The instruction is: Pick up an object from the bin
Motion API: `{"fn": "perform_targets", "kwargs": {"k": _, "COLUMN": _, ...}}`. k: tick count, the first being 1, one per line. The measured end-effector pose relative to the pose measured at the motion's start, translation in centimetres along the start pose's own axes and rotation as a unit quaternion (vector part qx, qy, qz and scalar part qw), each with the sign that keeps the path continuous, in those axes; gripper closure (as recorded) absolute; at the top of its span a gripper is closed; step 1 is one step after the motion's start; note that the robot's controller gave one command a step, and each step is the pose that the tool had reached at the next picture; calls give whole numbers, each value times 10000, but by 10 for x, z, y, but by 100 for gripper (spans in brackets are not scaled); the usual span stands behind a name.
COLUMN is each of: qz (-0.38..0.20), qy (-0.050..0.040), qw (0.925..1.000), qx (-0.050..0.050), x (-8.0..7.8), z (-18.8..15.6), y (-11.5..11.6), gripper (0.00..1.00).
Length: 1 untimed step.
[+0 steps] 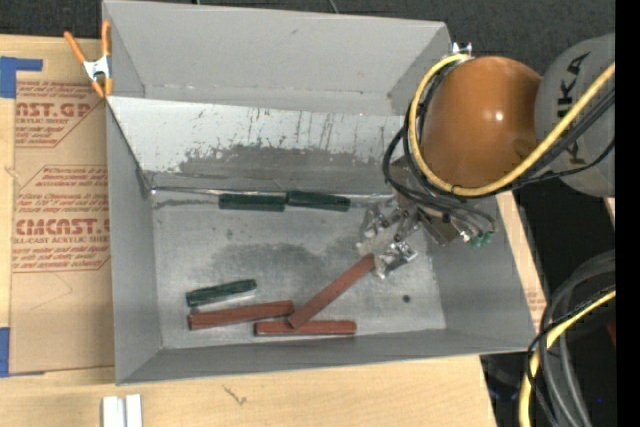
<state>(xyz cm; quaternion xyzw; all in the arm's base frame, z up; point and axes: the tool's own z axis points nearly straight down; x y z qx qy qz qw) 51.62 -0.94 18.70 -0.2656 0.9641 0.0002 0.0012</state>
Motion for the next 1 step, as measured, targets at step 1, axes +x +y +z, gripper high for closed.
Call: {"fn": "perform_targets", "kwargs": {"k": 1, "qz": -388, "qy": 24, "qw": 9992, "qx": -20, "x": -1, "z": -26, "y": -3, "gripper": 100}}
